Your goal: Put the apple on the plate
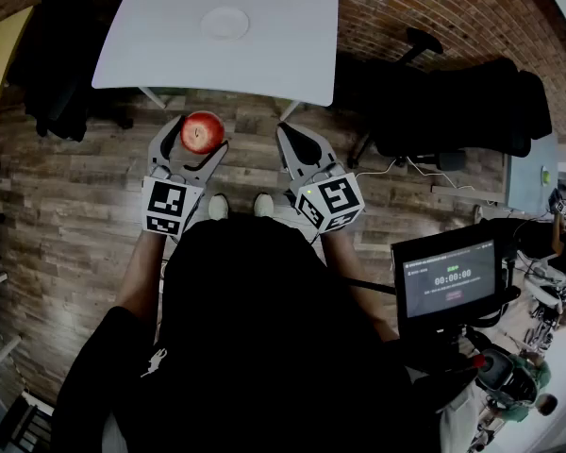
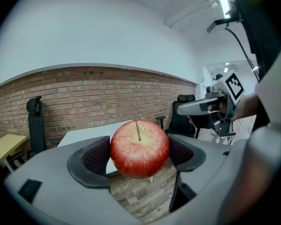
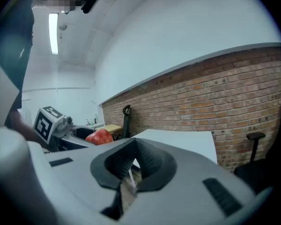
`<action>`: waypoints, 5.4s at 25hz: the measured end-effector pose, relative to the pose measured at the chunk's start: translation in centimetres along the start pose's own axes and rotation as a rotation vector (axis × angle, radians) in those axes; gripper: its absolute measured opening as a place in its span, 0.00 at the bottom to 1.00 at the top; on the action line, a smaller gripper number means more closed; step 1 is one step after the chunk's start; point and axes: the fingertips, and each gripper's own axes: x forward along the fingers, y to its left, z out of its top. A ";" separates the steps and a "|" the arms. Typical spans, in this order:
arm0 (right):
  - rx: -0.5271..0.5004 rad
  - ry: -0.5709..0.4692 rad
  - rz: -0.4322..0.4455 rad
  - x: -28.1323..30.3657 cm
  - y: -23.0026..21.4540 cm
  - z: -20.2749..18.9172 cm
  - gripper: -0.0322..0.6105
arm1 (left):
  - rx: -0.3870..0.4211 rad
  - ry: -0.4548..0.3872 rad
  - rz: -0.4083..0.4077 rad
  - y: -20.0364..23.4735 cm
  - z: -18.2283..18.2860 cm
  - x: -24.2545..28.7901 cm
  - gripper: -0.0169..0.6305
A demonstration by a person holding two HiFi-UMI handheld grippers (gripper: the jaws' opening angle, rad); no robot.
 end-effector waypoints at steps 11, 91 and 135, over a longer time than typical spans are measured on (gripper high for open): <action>-0.001 0.001 -0.019 0.1 1.1 -0.4 0.05 | 0.005 -0.018 -0.016 0.2 -0.3 -0.6 0.63; 0.048 0.056 0.045 9.7 1.3 -1.2 0.06 | -0.055 0.020 0.046 10.7 -4.0 0.7 0.63; 0.053 0.089 0.288 21.7 -20.4 2.1 0.06 | -0.069 0.122 0.209 13.5 4.3 21.1 0.63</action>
